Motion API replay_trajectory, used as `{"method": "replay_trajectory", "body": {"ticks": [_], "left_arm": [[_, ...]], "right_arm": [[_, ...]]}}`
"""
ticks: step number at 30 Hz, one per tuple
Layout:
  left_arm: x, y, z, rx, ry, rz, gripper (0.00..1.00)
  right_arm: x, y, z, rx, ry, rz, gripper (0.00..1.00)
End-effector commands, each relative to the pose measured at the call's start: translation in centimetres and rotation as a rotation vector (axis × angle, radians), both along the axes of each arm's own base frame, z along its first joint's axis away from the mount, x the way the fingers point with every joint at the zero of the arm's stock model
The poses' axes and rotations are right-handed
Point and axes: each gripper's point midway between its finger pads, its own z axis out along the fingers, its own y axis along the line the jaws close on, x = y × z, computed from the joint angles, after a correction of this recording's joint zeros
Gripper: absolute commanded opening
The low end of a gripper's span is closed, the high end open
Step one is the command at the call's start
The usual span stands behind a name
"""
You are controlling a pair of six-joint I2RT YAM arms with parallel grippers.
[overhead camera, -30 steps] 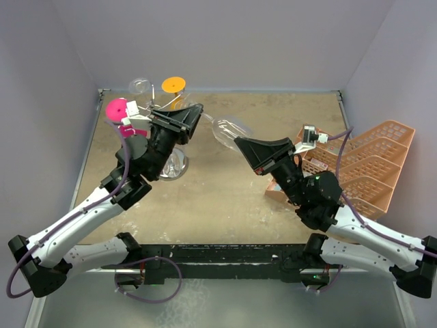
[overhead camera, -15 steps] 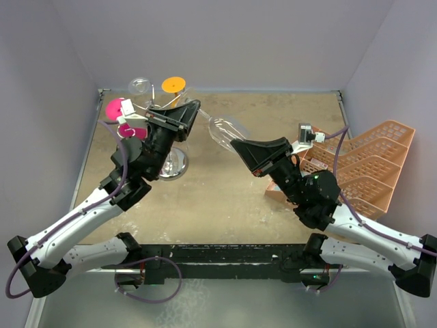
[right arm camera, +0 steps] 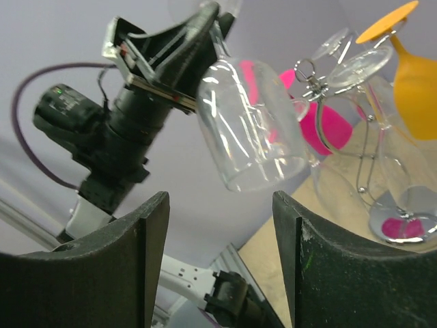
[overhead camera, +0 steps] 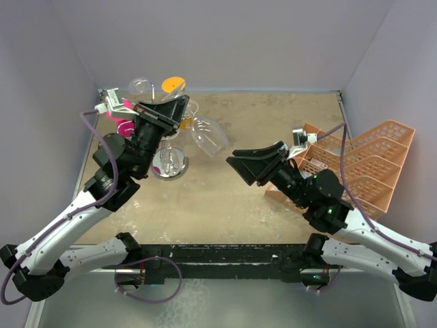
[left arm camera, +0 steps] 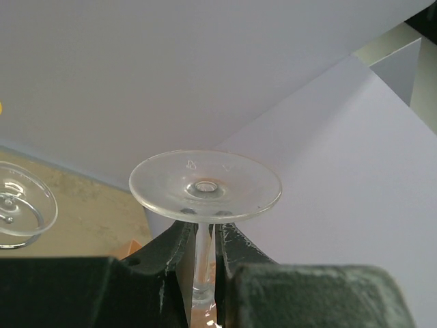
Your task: Place the wine glass upside down on the wine glass rack
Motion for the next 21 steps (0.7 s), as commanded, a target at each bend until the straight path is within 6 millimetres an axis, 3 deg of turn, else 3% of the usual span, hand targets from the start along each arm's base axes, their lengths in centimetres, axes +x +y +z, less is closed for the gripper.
{"method": "replay_trajectory", "body": {"ticks": [1, 5, 6, 9, 13, 17, 21], "left_arm": [[-2.5, 1.7, 3.9, 0.145, -0.132, 0.008, 0.00], [-3.3, 1.7, 3.5, 0.267, -0.154, -0.013, 0.00], [-3.6, 1.6, 3.4, 0.306, -0.171, -0.025, 0.00], [-4.8, 0.8, 2.9, 0.411, -0.223, -0.089, 0.00], [-6.4, 0.1, 2.0, 0.508, -0.292, -0.168, 0.00], [-7.2, 0.6, 0.9, 0.558, -0.333, -0.171, 0.00], [-8.6, 1.0, -0.5, 0.663, -0.427, -0.185, 0.00]], "right_arm": [[-0.6, -1.4, 0.4, -0.073, -0.052, -0.032, 0.65], [-0.8, -2.2, 1.0, -0.181, -0.132, -0.058, 0.66], [-1.0, -2.6, 2.3, -0.186, -0.163, -0.067, 0.66], [-0.8, -2.5, 3.6, -0.223, -0.218, -0.082, 0.66], [-0.4, -1.1, 4.6, -0.228, -0.262, -0.071, 0.67], [-0.5, 0.5, 6.0, -0.182, -0.306, -0.026, 0.66], [0.0, 1.4, 7.2, -0.070, -0.210, -0.007, 0.66]]}}
